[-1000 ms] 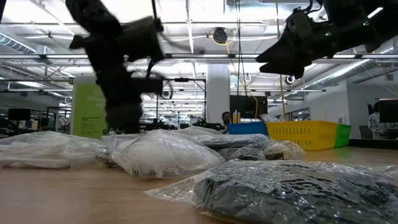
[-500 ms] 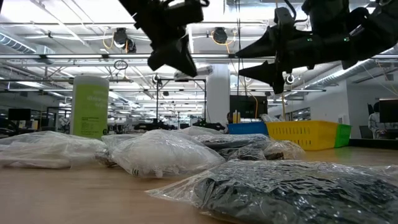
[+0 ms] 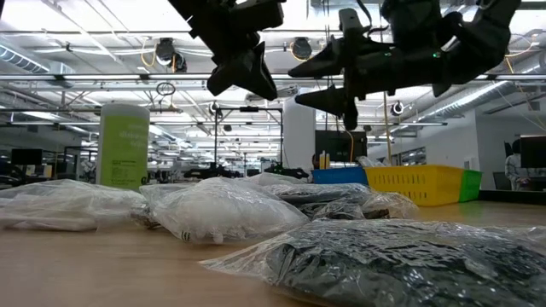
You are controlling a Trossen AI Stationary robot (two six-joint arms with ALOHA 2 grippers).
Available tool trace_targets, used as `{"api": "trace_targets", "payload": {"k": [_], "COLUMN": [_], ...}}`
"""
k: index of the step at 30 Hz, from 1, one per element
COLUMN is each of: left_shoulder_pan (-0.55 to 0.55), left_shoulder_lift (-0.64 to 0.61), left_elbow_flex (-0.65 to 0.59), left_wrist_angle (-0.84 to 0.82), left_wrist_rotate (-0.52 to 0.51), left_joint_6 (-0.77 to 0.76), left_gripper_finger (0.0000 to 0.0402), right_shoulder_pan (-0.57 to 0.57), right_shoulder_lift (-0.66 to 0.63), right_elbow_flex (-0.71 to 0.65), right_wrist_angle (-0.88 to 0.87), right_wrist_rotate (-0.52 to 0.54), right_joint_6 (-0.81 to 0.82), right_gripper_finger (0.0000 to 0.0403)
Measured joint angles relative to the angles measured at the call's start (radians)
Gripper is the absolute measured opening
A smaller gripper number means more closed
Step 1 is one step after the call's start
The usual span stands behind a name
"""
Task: Pick & Place Travel size toiletries
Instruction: Put the nail cutter into the green bin
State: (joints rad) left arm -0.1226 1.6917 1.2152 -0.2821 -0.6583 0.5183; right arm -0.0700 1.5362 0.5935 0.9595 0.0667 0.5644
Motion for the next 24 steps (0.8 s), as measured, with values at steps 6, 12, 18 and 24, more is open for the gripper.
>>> {"api": "trace_targets", "payload": {"k": [6, 12, 18, 24], "left_shoulder_pan": [0.000, 0.003, 0.003, -0.003], "left_shoulder_lift": [0.000, 0.000, -0.001, -0.002], "left_elbow_flex": [0.000, 0.000, 0.000, 0.000], "left_wrist_angle": [-0.001, -0.001, 0.003, 0.003], "left_wrist_rotate": [0.001, 0.002, 0.002, -0.002], "left_joint_6": [0.001, -0.001, -0.021, -0.075], "left_gripper_finger": [0.0025, 0.0025, 0.0025, 0.0050], "right_shoulder_pan": [0.000, 0.000, -0.002, -0.003], "right_shoulder_lift": [0.031, 0.031, 0.031, 0.031], "right_elbow_flex": [0.036, 0.038, 0.038, 0.037], "right_wrist_angle": [-0.007, -0.028, -0.037, -0.021], "right_wrist_rotate": [-0.019, -0.019, -0.012, -0.014], "right_joint_6": [-0.005, -0.011, -0.050, -0.094], "right_gripper_finger": [0.0218, 0.0168, 0.0051, 0.0042]}}
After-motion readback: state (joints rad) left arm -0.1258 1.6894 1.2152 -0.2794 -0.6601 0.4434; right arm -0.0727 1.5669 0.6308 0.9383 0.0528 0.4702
